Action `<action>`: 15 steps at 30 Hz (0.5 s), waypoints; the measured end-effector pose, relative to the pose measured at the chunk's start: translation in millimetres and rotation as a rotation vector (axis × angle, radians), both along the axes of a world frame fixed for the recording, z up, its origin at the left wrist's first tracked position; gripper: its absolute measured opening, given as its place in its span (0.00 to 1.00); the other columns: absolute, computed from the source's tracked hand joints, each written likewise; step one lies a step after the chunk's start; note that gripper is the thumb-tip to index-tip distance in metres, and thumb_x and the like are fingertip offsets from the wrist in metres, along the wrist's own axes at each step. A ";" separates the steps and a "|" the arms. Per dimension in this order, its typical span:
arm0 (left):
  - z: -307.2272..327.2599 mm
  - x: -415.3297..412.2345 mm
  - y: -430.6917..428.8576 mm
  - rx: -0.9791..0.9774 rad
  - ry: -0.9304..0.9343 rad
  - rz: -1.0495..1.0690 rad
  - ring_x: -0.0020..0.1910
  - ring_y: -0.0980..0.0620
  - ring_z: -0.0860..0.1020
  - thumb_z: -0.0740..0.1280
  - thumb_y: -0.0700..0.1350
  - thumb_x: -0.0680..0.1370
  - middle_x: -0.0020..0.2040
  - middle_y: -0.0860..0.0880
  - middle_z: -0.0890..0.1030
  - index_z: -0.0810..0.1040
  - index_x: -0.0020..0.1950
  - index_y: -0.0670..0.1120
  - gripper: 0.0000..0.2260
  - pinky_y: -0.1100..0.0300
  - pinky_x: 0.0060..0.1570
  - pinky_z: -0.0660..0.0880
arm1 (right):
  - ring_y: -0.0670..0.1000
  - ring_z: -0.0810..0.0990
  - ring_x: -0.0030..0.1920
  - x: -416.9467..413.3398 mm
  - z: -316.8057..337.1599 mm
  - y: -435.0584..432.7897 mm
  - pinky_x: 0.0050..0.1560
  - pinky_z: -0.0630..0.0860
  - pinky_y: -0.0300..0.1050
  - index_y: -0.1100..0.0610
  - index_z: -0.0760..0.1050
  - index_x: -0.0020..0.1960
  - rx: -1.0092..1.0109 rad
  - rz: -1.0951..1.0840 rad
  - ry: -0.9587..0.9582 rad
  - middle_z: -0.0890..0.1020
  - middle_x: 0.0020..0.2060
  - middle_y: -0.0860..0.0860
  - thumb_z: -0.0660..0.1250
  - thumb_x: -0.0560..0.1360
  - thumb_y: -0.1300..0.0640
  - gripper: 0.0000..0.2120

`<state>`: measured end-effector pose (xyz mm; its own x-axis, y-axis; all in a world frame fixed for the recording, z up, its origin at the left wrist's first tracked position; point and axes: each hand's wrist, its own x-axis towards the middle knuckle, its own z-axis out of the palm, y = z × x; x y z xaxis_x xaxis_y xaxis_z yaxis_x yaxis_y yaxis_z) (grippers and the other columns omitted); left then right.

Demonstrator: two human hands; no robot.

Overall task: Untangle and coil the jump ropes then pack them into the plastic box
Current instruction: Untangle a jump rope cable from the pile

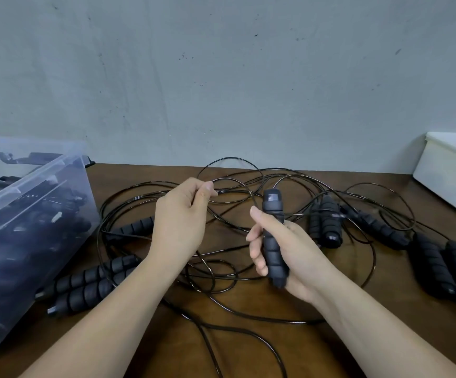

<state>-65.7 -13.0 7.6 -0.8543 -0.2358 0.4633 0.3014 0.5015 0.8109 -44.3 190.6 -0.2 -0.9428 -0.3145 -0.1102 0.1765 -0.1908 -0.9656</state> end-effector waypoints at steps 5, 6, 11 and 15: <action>7.5 -0.8 -3.3 0.126 0.016 -0.036 0.26 0.53 0.68 0.62 0.57 0.86 0.25 0.52 0.69 0.82 0.46 0.55 0.13 0.55 0.34 0.67 | 0.51 0.72 0.29 -3.2 0.4 0.8 0.28 0.71 0.43 0.64 0.82 0.59 -0.189 -0.072 -0.035 0.79 0.35 0.57 0.71 0.80 0.43 0.24; 7.1 1.6 -0.3 0.083 0.009 -0.076 0.26 0.53 0.68 0.62 0.57 0.86 0.25 0.53 0.70 0.82 0.46 0.55 0.13 0.55 0.34 0.67 | 0.51 0.73 0.31 -3.8 -0.2 1.2 0.29 0.71 0.42 0.64 0.81 0.62 -0.212 -0.082 -0.025 0.79 0.37 0.57 0.72 0.79 0.44 0.23; 1.3 15.7 18.3 -0.171 -0.025 -0.307 0.27 0.58 0.70 0.63 0.54 0.86 0.27 0.54 0.73 0.80 0.47 0.54 0.11 0.55 0.34 0.71 | 0.50 0.75 0.34 -4.1 -9.0 -2.5 0.32 0.72 0.43 0.63 0.83 0.60 -0.132 -0.157 0.070 0.82 0.44 0.57 0.75 0.79 0.54 0.14; -6.1 12.8 17.3 -0.388 -0.039 -0.399 0.29 0.55 0.72 0.62 0.54 0.87 0.29 0.52 0.73 0.77 0.49 0.54 0.10 0.54 0.32 0.70 | 0.51 0.74 0.33 -6.0 -11.4 -0.5 0.33 0.72 0.45 0.59 0.84 0.49 -0.103 -0.230 0.131 0.82 0.42 0.57 0.75 0.80 0.55 0.07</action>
<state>-52.8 4.3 1.5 -0.8606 0.2908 0.4182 0.5025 0.6190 0.6036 -50.3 190.1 -11.6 -0.9948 -0.0941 0.0388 -0.0078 -0.3098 -0.9508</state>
